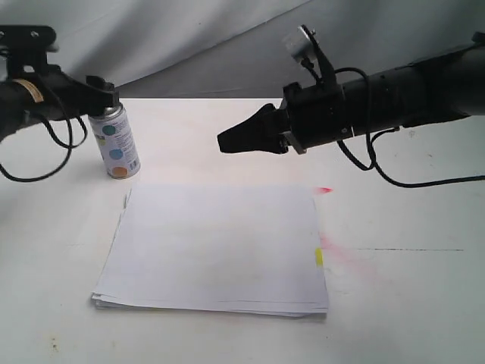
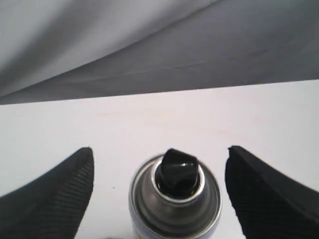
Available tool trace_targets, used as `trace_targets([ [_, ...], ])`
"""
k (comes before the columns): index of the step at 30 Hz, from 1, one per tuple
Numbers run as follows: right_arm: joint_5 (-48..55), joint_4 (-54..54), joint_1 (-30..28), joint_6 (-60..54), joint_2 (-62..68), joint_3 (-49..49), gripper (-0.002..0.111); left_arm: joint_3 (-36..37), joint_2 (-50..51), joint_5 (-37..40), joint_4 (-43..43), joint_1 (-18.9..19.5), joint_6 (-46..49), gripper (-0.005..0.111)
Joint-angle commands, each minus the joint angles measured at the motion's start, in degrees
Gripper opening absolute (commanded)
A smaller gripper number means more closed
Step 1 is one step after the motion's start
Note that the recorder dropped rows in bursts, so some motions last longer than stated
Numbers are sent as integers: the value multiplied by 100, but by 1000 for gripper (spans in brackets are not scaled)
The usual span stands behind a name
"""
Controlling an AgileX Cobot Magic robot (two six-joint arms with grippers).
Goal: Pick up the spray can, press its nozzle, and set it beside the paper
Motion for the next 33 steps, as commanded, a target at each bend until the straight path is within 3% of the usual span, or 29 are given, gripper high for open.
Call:
trace_targets([
  [1,-394,70,-69,-48,-513,-26,0,-38,-1066,876,-33,5,-100,69],
  [8,-666,-522,-69,198,-1698,-26,0,-28,-2698,2422,-227,5,-108,68],
  [11,-694,-1175,-69,669,-2272,-26,0,-28,-3362,3219,-633,-5,-108,57],
  [14,-578,-1920,-69,1302,-2894,-26,0,118,-3998,3679,-1205,-5,-23,39],
  [21,-229,-3258,-69,2631,-4473,-26,0,1056,-5682,3614,-1710,-5,768,1],
  [27,-102,-3620,-59,3392,-5788,50,0,2034,-7291,3479,-1700,-5,1325,0],
  [33,-321,-3596,-59,3689,-7183,999,0,3067,-8704,2611,-1700,-5,1553,0],
])
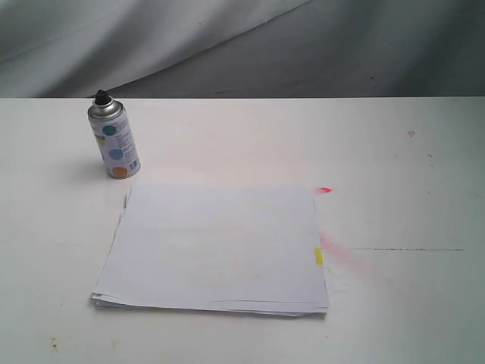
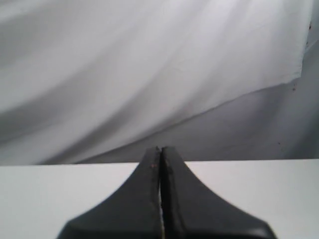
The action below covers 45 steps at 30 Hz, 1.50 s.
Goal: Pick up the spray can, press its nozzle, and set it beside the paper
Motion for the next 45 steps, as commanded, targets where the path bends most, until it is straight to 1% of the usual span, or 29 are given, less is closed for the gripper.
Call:
trace_targets([
  [1,-305,-40,-40,255,-954,873,0,835,-989,-752,-157,-5,109,0],
  [5,-1367,-10,-40,287,-1759,2021,0,1590,-1396,-1022,-708,-5,109,0],
  [8,-2187,131,-40,-115,-2095,2944,0,2034,-1386,-1153,-883,-5,109,0],
  [10,-2721,473,-40,-608,-2189,3459,0,2213,-1351,-1839,-883,-5,109,0],
  [12,-3157,949,-40,-1098,-2198,3932,0,2282,-1272,-2162,-883,-5,109,0],
  [13,-3395,1251,-40,-1300,-2198,4176,0,2300,-1243,-2190,-883,-5,86,0],
  [15,-3755,1828,-40,-1715,-2198,4602,0,2316,-1163,-1979,-896,-5,74,0],
  [18,-4046,2457,-40,-2241,-2198,5022,0,2314,-1059,-1932,-1114,-5,-51,0],
  [19,-4144,2693,-40,-2502,-2198,5208,0,2314,-992,-1884,-1140,-5,-247,0],
  [21,-4261,2915,-40,-2710,-2198,5354,0,2314,-856,-1693,-1140,-5,-521,0],
  [23,-4324,2926,-40,-2926,-2198,5452,0,2314,-723,-1451,-1140,-5,-537,0],
  [27,-4695,2945,-40,-3008,-2198,5700,0,2314,-507,-1361,-1140,-5,-560,0],
  [29,-4752,2961,-40,-3008,-2198,5886,0,2336,-354,-1541,-1140,-5,-560,0],
  [32,-4829,3239,-40,-3074,-2198,6132,0,2752,-175,-2417,-1129,-5,-560,0],
  [34,-4885,3297,-40,-3074,-2198,6205,0,3041,-129,-2469,-1038,-5,-560,0],
  [37,-4885,3397,-40,-3074,-2198,6205,0,3291,-129,-2605,-941,-5,-697,0],
  [42,-4861,3416,-40,-3074,-2198,6205,0,3455,-129,-2919,-860,-5,-780,0],
  [45,-4861,3416,-40,-3074,-2198,6205,0,3455,-129,-2994,-478,-5,-901,0],
])
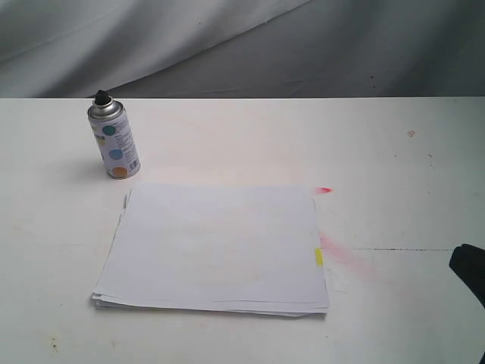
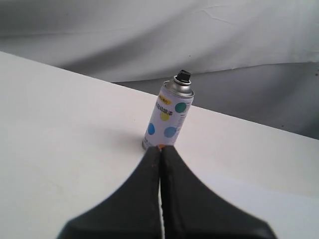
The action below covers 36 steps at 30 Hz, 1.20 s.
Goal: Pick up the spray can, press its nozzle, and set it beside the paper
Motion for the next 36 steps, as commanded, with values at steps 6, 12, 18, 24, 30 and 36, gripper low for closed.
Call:
trace_targets([
  [6,-13,37,-40,-38,-22,31,0,32,13,-280,1016,-5,-516,0],
  [12,-27,59,-40,-38,-22,31,0,32,13,-77,1028,-5,-527,0],
  [18,34,304,-40,-38,-22,31,0,32,13,675,913,-5,-555,0],
  [24,8,307,-40,-38,-22,31,0,32,13,783,939,-5,-513,0],
  [30,8,307,-40,-38,-22,31,0,32,13,783,940,-20,-513,0],
  [36,8,307,-40,-38,-22,31,0,32,13,783,940,-20,-513,0],
])
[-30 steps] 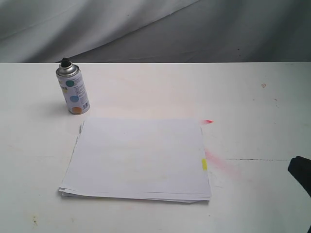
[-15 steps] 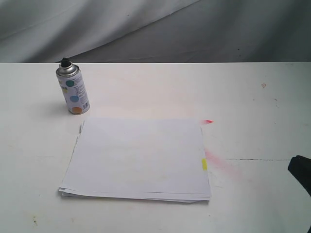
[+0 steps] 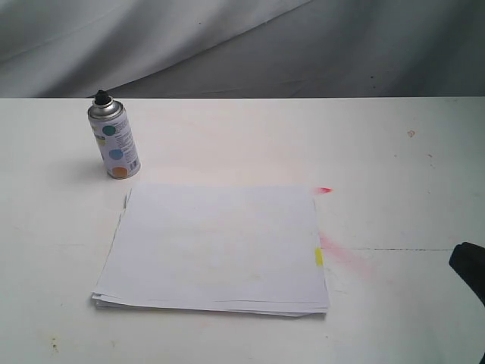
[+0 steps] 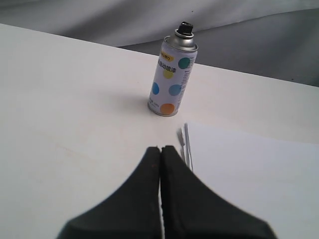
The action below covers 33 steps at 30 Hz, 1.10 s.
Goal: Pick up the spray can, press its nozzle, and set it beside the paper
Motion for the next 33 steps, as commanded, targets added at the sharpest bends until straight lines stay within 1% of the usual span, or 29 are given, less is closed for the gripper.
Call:
trace_targets([
  [1,-44,-4,-40,-39,-22,31,0,32,13,-17,-30,-20,-18,0],
  [4,-477,-2,-40,217,-22,31,0,32,13,-17,-9,-21,-18,0],
  [6,-828,-187,-111,655,-22,31,0,32,13,-17,-9,-21,-18,0],
  [8,-976,-751,-304,1211,-35,31,0,32,13,-17,-9,-21,-18,0],
  [13,-1017,-2121,-1057,2720,-168,31,0,32,13,-17,-9,-21,-18,0],
  [16,-993,-3218,-1451,3831,-357,31,0,32,13,-17,-9,-21,-18,0],
  [18,-993,-4273,-1644,4835,-517,31,0,32,13,-17,-9,-21,-18,0],
  [21,-980,-6009,-1756,6299,-656,31,0,32,13,-17,-9,-21,-18,0],
  [24,-987,-7173,-1756,7214,-696,70,0,32,13,-17,-9,-21,-18,0],
  [26,-1162,-7476,-1756,7549,-696,238,0,32,13,-17,-9,-21,-18,0],
  [29,-1516,-7496,-1756,7845,-696,418,0,32,13,-17,-9,-21,-18,0],
  [30,-1316,-7510,-1756,7874,-700,418,0,32,13,-17,-9,-21,-18,0],
  [33,-1230,-7700,-1756,7874,-713,418,0,32,13,-17,-9,-21,-18,0],
])
